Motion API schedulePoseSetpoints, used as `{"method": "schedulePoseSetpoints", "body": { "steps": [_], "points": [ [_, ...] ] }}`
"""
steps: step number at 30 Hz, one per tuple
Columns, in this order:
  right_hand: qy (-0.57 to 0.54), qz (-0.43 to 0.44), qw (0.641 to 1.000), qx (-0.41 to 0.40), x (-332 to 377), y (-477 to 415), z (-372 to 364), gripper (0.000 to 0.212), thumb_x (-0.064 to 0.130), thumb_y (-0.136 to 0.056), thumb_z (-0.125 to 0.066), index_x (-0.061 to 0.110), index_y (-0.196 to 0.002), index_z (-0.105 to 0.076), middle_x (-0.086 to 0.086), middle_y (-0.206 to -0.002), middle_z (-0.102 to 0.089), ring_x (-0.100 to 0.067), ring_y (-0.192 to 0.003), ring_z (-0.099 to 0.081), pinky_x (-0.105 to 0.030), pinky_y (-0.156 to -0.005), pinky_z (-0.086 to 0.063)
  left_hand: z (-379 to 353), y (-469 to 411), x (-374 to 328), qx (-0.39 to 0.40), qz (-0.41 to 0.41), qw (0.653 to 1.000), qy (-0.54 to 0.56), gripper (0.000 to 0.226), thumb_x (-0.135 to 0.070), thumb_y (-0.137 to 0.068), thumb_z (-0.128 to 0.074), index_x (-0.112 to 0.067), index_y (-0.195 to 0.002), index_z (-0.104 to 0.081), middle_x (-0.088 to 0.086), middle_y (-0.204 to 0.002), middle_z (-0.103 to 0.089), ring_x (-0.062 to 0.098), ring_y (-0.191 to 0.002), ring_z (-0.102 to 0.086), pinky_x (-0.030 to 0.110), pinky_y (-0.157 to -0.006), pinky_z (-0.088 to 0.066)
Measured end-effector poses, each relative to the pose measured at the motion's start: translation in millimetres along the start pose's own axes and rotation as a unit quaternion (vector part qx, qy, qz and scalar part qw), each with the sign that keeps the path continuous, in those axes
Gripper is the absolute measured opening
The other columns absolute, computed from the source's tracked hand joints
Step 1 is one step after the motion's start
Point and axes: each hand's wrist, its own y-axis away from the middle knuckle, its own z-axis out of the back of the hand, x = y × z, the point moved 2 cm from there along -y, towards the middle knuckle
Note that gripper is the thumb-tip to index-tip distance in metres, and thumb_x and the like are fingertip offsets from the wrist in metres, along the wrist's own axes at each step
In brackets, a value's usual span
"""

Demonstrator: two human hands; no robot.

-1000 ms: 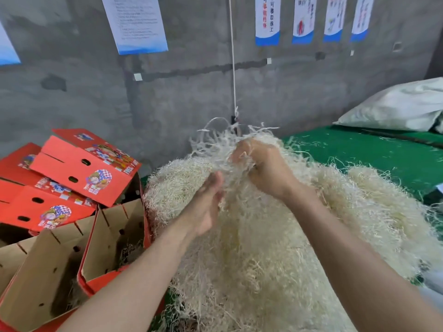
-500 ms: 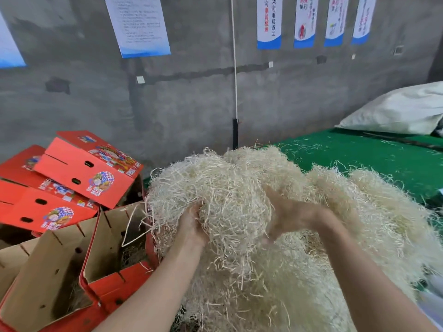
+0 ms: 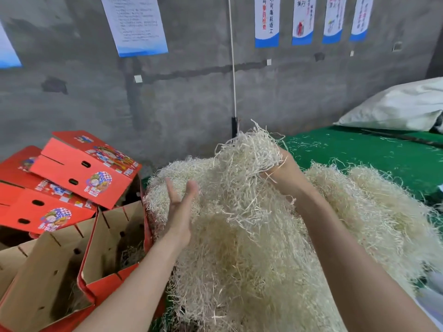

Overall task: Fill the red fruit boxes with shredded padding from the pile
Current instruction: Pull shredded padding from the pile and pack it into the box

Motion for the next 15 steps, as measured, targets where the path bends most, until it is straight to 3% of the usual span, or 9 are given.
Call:
{"method": "schedulePoseSetpoints", "body": {
  "steps": [1,3,5,6,8,9,11,13,15],
  "points": [
    [-0.021,0.013,1.0,0.009,6.8,-2.1,-3.6,0.027,0.002,-0.086,-0.056,0.028,-0.089,-0.064,0.016,-0.07,-0.068,0.004,-0.062,-0.062,-0.012,-0.055,-0.049,-3.3,-1.5,-4.6,0.079,-0.002,0.997,0.015,0.152,-0.083,-0.016,-0.068,-0.043,-0.147,-0.001,-0.005,-0.158,-0.005,0.02,-0.143,-0.013,0.055,-0.113,-0.008],
    [-0.018,0.036,0.999,0.016,17.2,-7.7,-22.6,0.022,0.001,-0.082,-0.061,0.023,-0.084,-0.063,0.012,-0.067,-0.067,-0.001,-0.064,-0.062,-0.011,-0.057,-0.05,-18.3,4.5,-13.1,0.236,0.03,0.971,0.0,0.133,-0.081,-0.024,-0.07,-0.022,-0.139,-0.04,0.013,-0.138,-0.047,0.025,-0.122,-0.05,0.045,-0.104,-0.037],
    [0.057,0.032,0.998,0.004,22.9,-11.4,-48.0,0.02,0.0,-0.079,-0.063,0.013,-0.093,-0.059,0.009,-0.075,-0.064,-0.004,-0.068,-0.061,-0.01,-0.058,-0.049,-40.3,17.8,-15.3,0.307,0.06,0.948,-0.057,0.06,-0.059,-0.047,-0.082,-0.015,-0.085,-0.071,0.008,-0.082,-0.069,0.018,-0.069,-0.064,0.025,-0.061,-0.048],
    [0.061,0.011,0.998,0.023,23.1,-11.4,-56.6,0.023,-0.002,-0.079,-0.061,0.011,-0.098,-0.057,0.008,-0.077,-0.062,-0.004,-0.07,-0.06,-0.008,-0.059,-0.048,-48.4,20.6,-13.3,0.28,0.065,0.956,-0.057,0.029,-0.036,-0.055,-0.085,-0.014,-0.069,-0.072,0.004,-0.069,-0.068,0.015,-0.058,-0.062,0.02,-0.05,-0.046],
    [-0.061,-0.057,0.991,0.108,24.3,-9.1,-56.8,0.032,-0.007,-0.08,-0.057,0.007,-0.109,-0.056,0.004,-0.082,-0.065,-0.011,-0.077,-0.064,-0.016,-0.068,-0.052,-51.0,17.6,-11.6,0.167,0.056,0.984,0.01,0.02,-0.008,-0.053,-0.076,-0.006,-0.072,-0.071,0.004,-0.067,-0.07,0.015,-0.055,-0.065,0.017,-0.045,-0.047],
    [-0.143,-0.082,0.979,0.121,22.9,-8.0,-47.8,0.037,-0.007,-0.08,-0.056,0.006,-0.114,-0.056,0.002,-0.084,-0.068,-0.014,-0.079,-0.066,-0.024,-0.072,-0.053,-45.1,13.0,-10.9,0.11,0.053,0.991,0.06,0.025,-0.005,-0.052,-0.071,-0.004,-0.076,-0.068,0.006,-0.069,-0.07,0.017,-0.056,-0.066,0.02,-0.046,-0.049],
    [-0.224,-0.073,0.972,0.03,18.9,-8.7,-20.2,0.035,-0.005,-0.08,-0.058,0.01,-0.112,-0.058,-0.002,-0.092,-0.069,-0.018,-0.085,-0.066,-0.032,-0.077,-0.055,-23.4,0.6,-11.1,0.004,0.074,0.99,0.122,0.018,-0.011,-0.05,-0.066,-0.012,-0.068,-0.066,0.009,-0.091,-0.068,0.023,-0.077,-0.066,0.03,-0.065,-0.055],
    [-0.14,-0.067,0.984,-0.085,7.5,-8.6,1.0,0.022,0.001,-0.082,-0.062,0.012,-0.1,-0.058,-0.003,-0.096,-0.065,-0.019,-0.09,-0.063,-0.027,-0.075,-0.052,-6.3,-4.4,-14.1,-0.04,0.099,0.98,0.167,0.014,-0.017,-0.046,-0.065,-0.018,-0.06,-0.063,0.012,-0.12,-0.057,0.031,-0.109,-0.057,0.042,-0.089,-0.048],
    [-0.001,-0.106,0.993,-0.044,-6.4,-2.2,-2.4,0.017,0.007,-0.083,-0.063,0.012,-0.097,-0.055,-0.002,-0.098,-0.062,-0.015,-0.092,-0.059,-0.021,-0.074,-0.045,0.1,-1.0,-15.1,-0.037,0.093,0.972,0.214,0.031,-0.02,-0.042,-0.071,-0.017,-0.072,-0.063,0.009,-0.123,-0.054,0.029,-0.11,-0.058,0.042,-0.088,-0.05]
  ]
}}
